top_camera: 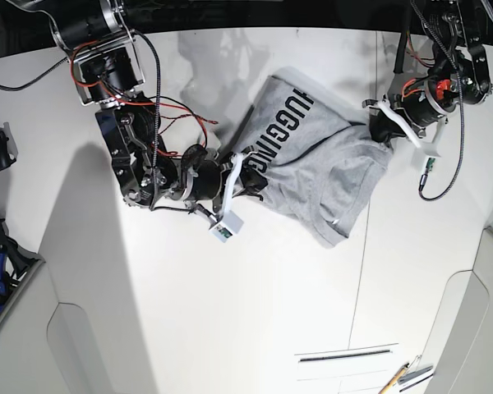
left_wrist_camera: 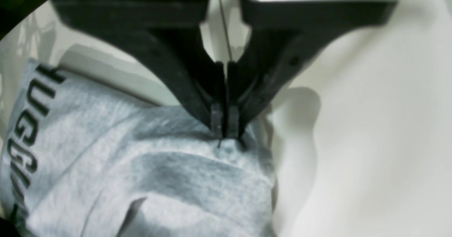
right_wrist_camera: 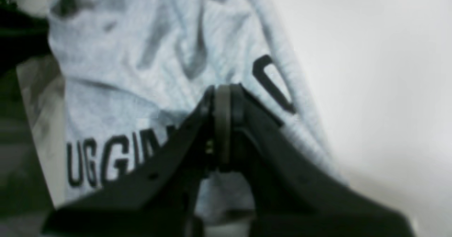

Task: Fold the T-shirt properly
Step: 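Pull the shirt edges with both grippers to square the folded shirt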

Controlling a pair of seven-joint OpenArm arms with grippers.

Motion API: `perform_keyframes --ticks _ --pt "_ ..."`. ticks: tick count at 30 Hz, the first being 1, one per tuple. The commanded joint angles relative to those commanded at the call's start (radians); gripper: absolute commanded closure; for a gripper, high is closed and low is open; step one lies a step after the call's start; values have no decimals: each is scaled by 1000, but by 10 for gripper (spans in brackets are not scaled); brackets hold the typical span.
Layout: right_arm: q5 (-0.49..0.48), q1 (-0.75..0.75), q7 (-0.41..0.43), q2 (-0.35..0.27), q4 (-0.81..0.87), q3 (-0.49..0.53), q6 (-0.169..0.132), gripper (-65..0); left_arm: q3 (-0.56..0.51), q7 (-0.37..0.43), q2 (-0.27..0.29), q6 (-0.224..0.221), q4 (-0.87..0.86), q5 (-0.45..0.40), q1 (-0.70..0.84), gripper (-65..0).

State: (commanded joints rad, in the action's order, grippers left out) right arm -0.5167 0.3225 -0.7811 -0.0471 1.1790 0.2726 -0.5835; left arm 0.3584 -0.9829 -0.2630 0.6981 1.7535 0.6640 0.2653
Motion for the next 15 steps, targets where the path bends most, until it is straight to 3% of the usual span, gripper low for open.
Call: perform_keyframes --ticks 12,15 --pt "-97 -120 -61 -3 53 0 -1 0 -31 49 3 0 -4 -60 -52 0" --pt "-98 -156 -87 -6 104 0 0 0 -96 90 3 -45 -11 -115 -52 0"
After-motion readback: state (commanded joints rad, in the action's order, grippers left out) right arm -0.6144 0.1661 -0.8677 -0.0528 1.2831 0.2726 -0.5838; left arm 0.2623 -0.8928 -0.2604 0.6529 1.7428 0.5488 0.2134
